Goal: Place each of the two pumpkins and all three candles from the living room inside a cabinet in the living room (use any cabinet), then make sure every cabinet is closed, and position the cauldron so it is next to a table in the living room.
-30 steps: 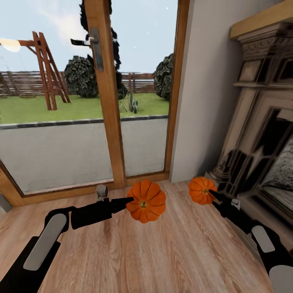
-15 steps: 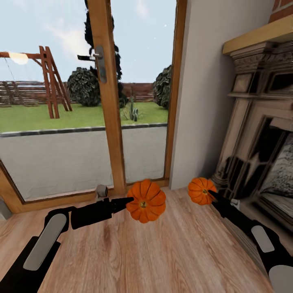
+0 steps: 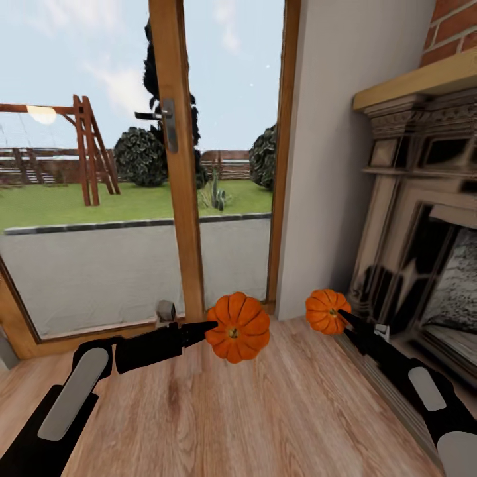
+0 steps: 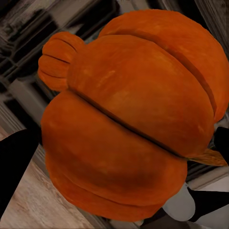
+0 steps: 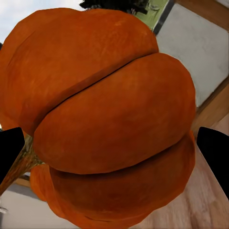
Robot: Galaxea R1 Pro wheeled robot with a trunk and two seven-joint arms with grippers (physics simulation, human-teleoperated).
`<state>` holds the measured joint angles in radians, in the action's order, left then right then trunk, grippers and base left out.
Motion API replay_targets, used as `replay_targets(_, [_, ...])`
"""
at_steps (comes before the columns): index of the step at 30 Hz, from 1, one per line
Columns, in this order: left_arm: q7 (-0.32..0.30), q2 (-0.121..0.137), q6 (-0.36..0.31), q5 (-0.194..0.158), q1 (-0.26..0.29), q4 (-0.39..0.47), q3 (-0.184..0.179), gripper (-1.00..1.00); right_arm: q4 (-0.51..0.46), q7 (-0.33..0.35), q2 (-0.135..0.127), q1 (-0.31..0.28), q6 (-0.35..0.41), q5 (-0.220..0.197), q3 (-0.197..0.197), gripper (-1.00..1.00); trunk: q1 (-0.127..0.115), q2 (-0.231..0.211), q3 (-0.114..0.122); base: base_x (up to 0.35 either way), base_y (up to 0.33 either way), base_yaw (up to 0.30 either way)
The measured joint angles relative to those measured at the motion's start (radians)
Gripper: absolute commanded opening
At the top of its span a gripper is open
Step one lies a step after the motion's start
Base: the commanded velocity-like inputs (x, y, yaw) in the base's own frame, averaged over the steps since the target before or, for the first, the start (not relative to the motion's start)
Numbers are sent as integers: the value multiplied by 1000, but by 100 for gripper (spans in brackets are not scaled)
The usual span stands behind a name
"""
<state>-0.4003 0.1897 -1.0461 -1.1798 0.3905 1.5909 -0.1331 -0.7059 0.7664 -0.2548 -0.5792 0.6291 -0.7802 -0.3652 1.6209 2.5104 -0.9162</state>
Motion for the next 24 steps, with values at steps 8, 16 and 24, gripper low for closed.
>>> replay_targets(8, [0, 0, 0, 0, 0, 0, 0, -100, 0, 0, 0, 0, 0, 0, 0, -100, -4, -2, 33, 0, 0, -91])
replay_targets(16, [-1, 0, 0, -1, 0, 0, 0, -100, 0, 0, 0, 0, -1, -1, 0, -100, -7, -4, 69, 0, 0, -140])
replay_targets(24, [0, 0, 0, 0, 0, 0, 0, -100, 0, 0, 0, 0, -1, -1, 0, -100, -11, -6, 101, 0, 0, -10])
